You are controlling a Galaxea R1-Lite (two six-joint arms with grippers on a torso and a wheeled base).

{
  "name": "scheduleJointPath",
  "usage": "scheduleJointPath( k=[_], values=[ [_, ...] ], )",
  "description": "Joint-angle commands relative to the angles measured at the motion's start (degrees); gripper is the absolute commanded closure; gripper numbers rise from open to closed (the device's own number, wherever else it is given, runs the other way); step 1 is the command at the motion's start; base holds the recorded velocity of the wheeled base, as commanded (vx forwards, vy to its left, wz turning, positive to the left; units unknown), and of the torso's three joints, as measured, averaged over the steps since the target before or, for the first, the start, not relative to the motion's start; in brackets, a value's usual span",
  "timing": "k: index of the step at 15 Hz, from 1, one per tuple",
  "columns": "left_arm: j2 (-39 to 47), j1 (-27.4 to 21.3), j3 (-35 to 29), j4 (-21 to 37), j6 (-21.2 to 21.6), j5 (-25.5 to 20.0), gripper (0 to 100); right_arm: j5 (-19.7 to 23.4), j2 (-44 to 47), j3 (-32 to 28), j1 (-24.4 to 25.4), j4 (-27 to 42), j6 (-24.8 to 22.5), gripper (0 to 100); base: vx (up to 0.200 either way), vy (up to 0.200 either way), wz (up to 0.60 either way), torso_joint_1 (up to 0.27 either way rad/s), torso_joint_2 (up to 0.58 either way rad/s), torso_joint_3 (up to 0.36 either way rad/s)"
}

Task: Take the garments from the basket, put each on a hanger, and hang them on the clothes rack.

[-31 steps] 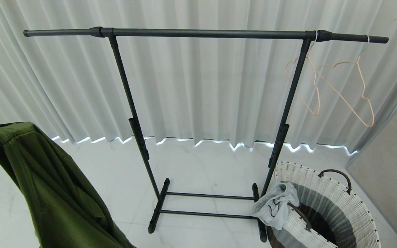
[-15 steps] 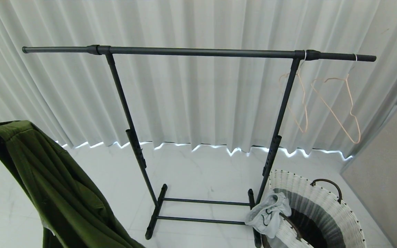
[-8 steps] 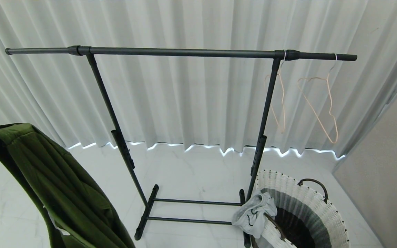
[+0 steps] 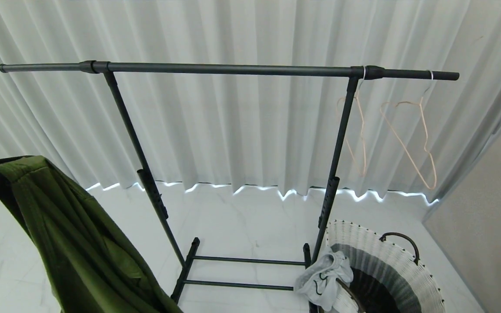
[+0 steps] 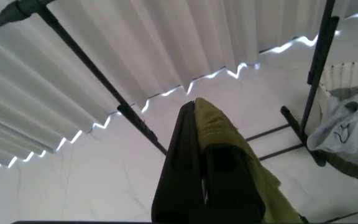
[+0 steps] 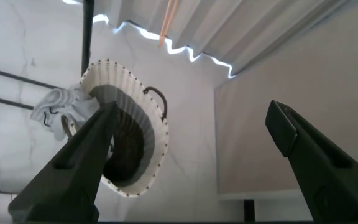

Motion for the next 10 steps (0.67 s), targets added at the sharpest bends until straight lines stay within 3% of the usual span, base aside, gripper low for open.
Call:
scheduleJointPath(
  k=[1, 10],
  values=[
    [0.0, 0.0, -0.1, 0.0, 0.1, 0.1, 100, 0.0, 0.3, 0.1, 0.1, -0.1, 0.0, 0, 0.200, 0.000, 0.00, 0.012, 0.00, -0.002],
    [0.1, 0.0, -0.3, 0.0, 0.4, 0.0, 100, -0.1, 0.5, 2.8, 0.0, -0.7, 0.6, 0, 0.200, 0.000, 0.00, 0.003, 0.00, 0.002]
  ],
)
